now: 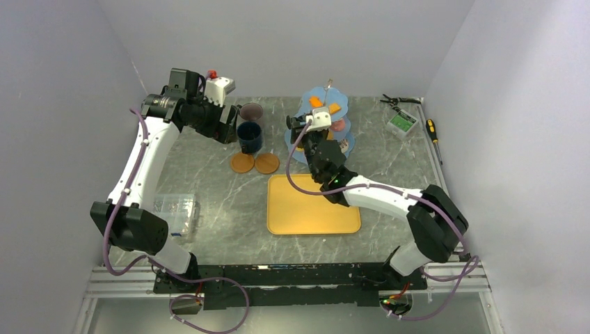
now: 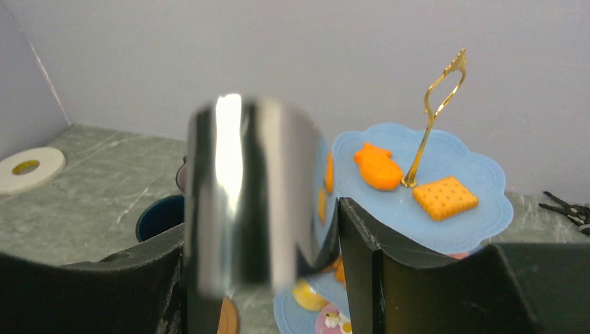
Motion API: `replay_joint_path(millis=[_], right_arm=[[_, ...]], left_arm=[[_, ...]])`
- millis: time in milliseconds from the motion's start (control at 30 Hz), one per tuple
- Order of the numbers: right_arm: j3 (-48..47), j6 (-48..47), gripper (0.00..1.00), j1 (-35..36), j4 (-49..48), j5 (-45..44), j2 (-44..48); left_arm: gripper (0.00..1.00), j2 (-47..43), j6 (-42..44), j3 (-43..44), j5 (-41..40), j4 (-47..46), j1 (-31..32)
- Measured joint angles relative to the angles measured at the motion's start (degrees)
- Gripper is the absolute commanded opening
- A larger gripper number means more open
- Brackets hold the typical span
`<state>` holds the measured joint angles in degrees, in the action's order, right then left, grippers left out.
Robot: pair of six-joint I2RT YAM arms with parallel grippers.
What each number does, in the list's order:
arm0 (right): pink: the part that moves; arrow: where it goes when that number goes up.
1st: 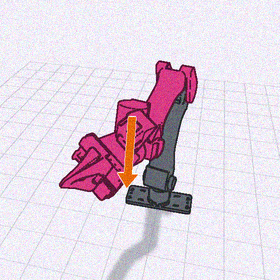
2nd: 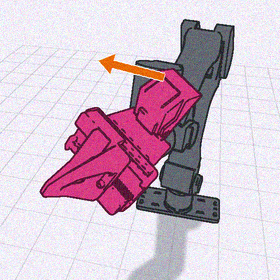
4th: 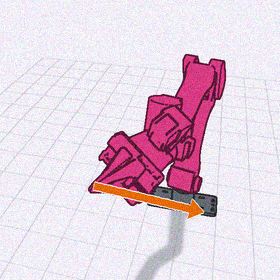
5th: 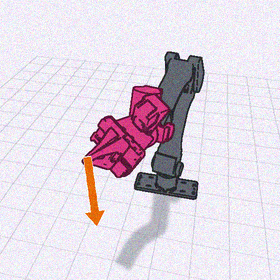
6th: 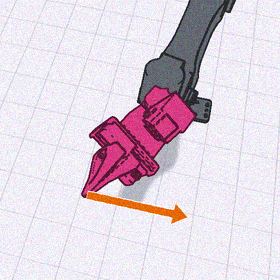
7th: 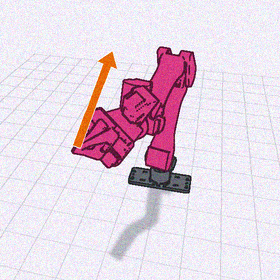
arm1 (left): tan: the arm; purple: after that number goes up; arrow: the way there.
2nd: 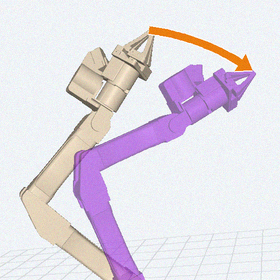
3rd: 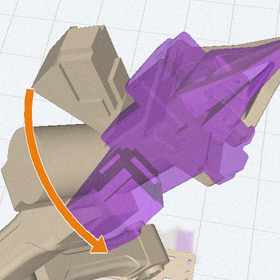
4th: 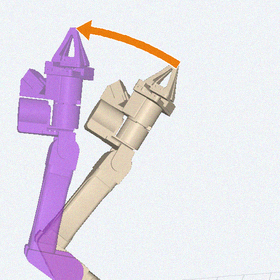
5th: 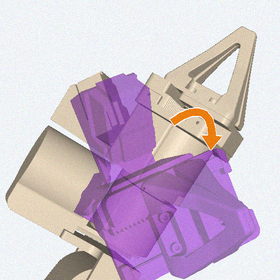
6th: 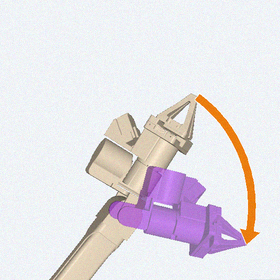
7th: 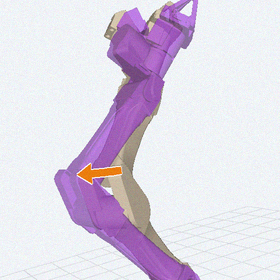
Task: Serve the afternoon tea
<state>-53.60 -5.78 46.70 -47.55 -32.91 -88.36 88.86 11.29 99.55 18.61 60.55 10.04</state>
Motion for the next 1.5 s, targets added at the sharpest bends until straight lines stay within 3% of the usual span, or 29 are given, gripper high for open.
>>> replay_joint_path(millis=[200,400,700,967,1100,1200,1500], right_arm=[[3.3,-0.9,0.53,2.5,3.2,-0.3,3.5],[5.2,5.3,0.51,7.4,15.5,0.9,12.4],[3.3,36.7,0.52,6.5,49.1,4.2,25.2],[0.2,58.9,0.47,-1.9,72.5,13.1,23.0],[0.1,65.5,0.33,-6.5,76.7,19.1,19.1],[0.7,68.6,0.3,-9.8,77.0,24.6,16.1],[6.3,75.6,0.54,-13.5,75.5,33.8,12.7]], left_arm=[[0.93,0.0,0.0,0.0,0.2,0.0,0.0],[0.93,0.0,0.0,0.0,0.2,0.0,0.0],[0.93,0.0,0.0,0.0,0.2,0.0,0.0],[0.93,-0.1,0.0,0.0,0.3,0.0,0.0],[0.93,-0.7,0.0,0.0,0.3,0.0,0.0],[0.93,-1.4,0.1,0.0,0.5,0.0,0.0],[0.93,-2.1,0.1,-0.7,0.7,-0.1,0.0]])
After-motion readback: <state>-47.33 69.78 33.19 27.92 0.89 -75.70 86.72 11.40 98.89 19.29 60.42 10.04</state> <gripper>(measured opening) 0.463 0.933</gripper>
